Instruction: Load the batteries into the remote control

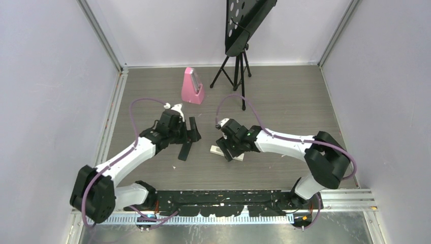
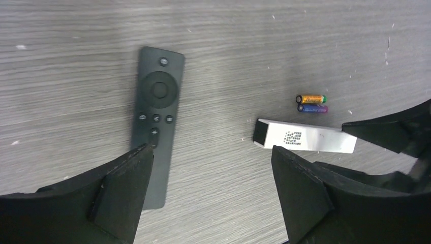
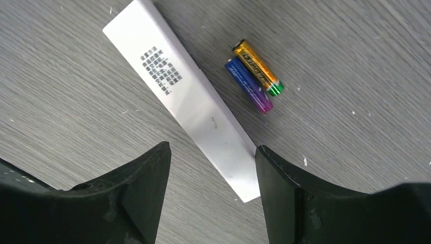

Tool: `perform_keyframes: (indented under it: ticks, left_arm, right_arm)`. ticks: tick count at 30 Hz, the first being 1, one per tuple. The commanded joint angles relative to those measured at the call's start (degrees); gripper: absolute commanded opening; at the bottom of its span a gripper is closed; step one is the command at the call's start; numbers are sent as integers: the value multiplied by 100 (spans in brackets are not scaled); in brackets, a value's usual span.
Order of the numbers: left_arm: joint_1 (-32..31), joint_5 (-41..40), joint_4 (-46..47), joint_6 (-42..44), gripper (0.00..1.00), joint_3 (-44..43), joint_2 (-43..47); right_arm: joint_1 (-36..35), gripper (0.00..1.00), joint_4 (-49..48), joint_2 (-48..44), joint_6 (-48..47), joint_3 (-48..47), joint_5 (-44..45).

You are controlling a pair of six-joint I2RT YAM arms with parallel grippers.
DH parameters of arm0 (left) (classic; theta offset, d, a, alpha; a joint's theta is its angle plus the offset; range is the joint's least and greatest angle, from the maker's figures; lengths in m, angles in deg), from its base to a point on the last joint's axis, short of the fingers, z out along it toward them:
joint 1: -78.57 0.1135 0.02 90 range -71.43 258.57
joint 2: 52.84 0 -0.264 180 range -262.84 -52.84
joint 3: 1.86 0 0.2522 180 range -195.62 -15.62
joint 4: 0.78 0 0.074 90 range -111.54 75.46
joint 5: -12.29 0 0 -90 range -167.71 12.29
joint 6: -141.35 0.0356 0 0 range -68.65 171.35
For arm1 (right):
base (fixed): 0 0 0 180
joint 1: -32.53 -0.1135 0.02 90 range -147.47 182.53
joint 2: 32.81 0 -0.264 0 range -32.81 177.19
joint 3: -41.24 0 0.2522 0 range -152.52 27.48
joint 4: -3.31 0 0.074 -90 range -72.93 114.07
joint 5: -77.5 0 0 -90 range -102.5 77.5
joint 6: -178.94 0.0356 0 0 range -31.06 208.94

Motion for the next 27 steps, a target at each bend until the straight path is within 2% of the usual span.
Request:
perform_keyframes:
  ticks: [1, 7, 14, 15, 17, 19, 22, 27]
  left_arm:
    - [300, -364, -449, 140, 89, -92, 711]
    - [537, -572, -682, 182, 90, -22, 1148]
    - [665, -1047, -783, 200, 91, 163, 960]
    - [681, -1098, -760, 198, 91, 197, 922]
    - [702, -1174, -726, 199, 91, 255, 849]
    - [721, -1228, -694, 226, 91, 295, 771]
    - [731, -1021, -455, 341, 92, 427, 591]
    - [730, -1051, -224, 527, 93, 461, 101]
  right_arm:
    - [-187, 65, 350, 300, -656, -417, 91]
    - [-364, 46, 650, 534, -797, -574, -108]
    - [-413, 50, 520, 1059, -595, -761, 280]
    - [-413, 45, 478, 1127, -554, -785, 337]
    - [-411, 24, 447, 1181, -482, -832, 386]
    - [-413, 14, 448, 1078, -491, -831, 189]
    - [-413, 10, 421, 753, -550, -770, -33]
    - [-249, 10, 269, -57, -351, -650, 119]
